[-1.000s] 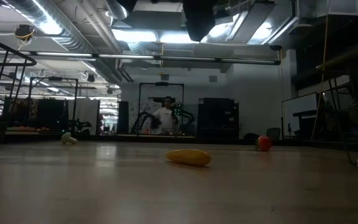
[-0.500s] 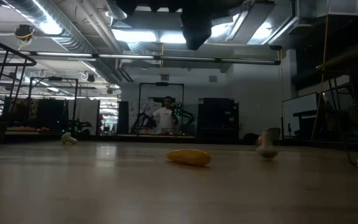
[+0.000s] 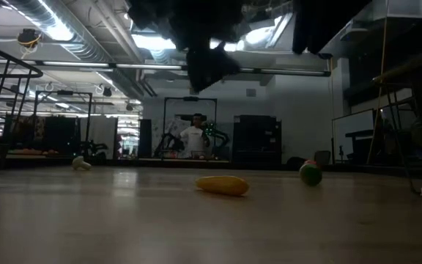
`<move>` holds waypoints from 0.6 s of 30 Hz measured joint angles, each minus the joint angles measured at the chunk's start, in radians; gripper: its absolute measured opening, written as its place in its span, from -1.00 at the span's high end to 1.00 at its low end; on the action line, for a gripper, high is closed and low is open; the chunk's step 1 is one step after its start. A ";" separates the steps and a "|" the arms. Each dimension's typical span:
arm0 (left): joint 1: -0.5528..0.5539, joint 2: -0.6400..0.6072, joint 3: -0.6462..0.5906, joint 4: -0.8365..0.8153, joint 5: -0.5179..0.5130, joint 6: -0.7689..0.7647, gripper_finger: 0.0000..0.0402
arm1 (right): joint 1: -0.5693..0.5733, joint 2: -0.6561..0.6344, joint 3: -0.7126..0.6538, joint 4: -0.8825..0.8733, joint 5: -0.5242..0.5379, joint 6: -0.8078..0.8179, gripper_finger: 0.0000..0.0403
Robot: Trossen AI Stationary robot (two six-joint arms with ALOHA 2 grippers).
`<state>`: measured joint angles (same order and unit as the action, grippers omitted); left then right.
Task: Sort produce into baskets
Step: Put the right green mushroom into the right wire basket
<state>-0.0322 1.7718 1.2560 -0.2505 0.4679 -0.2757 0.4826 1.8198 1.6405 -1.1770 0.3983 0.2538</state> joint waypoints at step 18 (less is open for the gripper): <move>0.167 -0.290 -0.112 -0.449 -0.142 0.265 0.14 | -0.252 0.018 0.000 -0.070 -0.244 -0.146 0.18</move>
<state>0.1352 1.4814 1.1441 -0.6992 0.3263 -0.0107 0.2303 1.8374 1.6405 -1.2467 0.1542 0.1078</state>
